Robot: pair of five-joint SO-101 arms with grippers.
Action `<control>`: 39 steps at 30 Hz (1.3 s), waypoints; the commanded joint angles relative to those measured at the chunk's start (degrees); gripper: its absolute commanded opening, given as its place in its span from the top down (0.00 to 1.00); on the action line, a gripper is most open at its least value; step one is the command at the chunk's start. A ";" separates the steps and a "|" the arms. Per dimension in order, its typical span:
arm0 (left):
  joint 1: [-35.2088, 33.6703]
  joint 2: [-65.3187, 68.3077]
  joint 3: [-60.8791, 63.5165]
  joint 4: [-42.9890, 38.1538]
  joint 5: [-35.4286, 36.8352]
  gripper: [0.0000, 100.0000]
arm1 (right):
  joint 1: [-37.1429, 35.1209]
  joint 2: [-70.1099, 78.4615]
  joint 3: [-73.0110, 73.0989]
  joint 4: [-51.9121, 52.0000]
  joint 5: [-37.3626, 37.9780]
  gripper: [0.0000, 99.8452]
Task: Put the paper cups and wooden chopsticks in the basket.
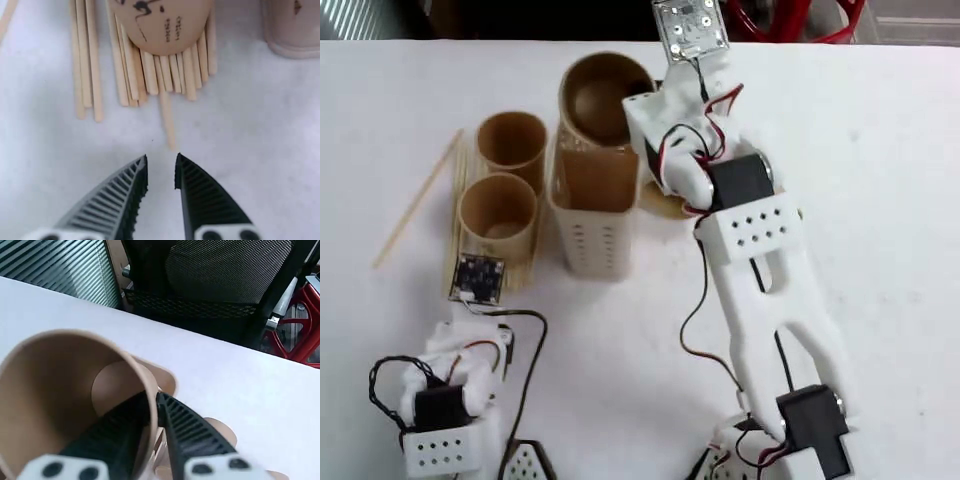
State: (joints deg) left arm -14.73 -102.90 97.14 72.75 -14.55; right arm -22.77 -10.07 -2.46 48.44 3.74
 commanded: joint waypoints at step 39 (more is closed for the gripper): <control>0.57 -0.48 -0.09 0.35 -0.18 0.89 | 14.64 -28.53 14.59 38.02 54.33 0.69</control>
State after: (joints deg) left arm -14.73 -102.90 97.14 72.75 -14.55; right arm -13.19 -35.12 -2.99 91.08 45.76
